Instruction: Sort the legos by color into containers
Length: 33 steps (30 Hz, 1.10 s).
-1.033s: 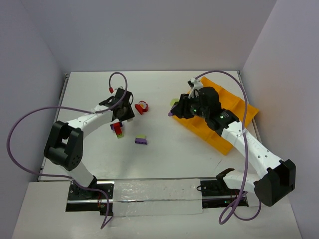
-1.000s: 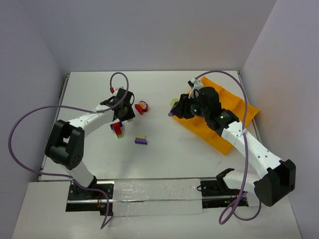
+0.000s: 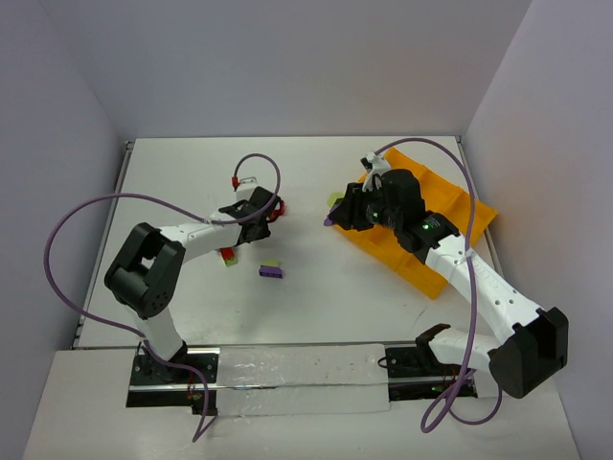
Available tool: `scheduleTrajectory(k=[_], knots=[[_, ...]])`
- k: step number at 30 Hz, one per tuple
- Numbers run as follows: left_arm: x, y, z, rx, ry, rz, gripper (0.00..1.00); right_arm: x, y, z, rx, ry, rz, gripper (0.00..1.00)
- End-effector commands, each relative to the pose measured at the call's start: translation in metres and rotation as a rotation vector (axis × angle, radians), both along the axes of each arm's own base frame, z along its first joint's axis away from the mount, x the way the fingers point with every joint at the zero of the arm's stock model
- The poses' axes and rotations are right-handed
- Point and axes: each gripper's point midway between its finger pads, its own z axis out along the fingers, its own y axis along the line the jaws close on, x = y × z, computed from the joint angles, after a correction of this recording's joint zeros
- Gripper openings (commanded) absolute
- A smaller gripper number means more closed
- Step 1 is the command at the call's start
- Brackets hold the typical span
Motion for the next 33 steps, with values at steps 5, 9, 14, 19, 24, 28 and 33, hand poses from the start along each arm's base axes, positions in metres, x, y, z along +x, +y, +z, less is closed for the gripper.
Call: scheduleTrajectory(k=[5,9,14,19,24,28,33], knots=[[0.007,-0.010,0.012,-0.004,-0.028,-0.036,0.61,0.001,-0.003,0.007,0.008,-0.042,0.000,0.00],[0.006,-0.005,0.025,0.015,-0.048,-0.037,0.95,0.000,-0.009,0.011,-0.010,-0.060,-0.017,0.00],[0.004,0.000,0.055,0.010,-0.083,-0.043,0.95,-0.005,-0.024,0.010,-0.045,-0.061,-0.024,0.00],[0.000,-0.022,0.115,-0.150,-0.167,-0.156,0.92,-0.013,-0.022,0.013,-0.021,-0.059,0.012,0.00],[-0.016,-0.050,0.187,-0.378,-0.250,-0.442,0.90,-0.043,0.010,0.031,0.122,-0.075,0.248,0.00],[-0.069,-0.079,0.260,-0.662,-0.342,-0.823,0.90,-0.081,0.025,0.061,0.259,-0.178,0.447,0.00],[-0.112,-0.094,0.294,-0.823,-0.402,-1.098,0.92,-0.090,0.028,0.066,0.258,-0.184,0.512,0.00]])
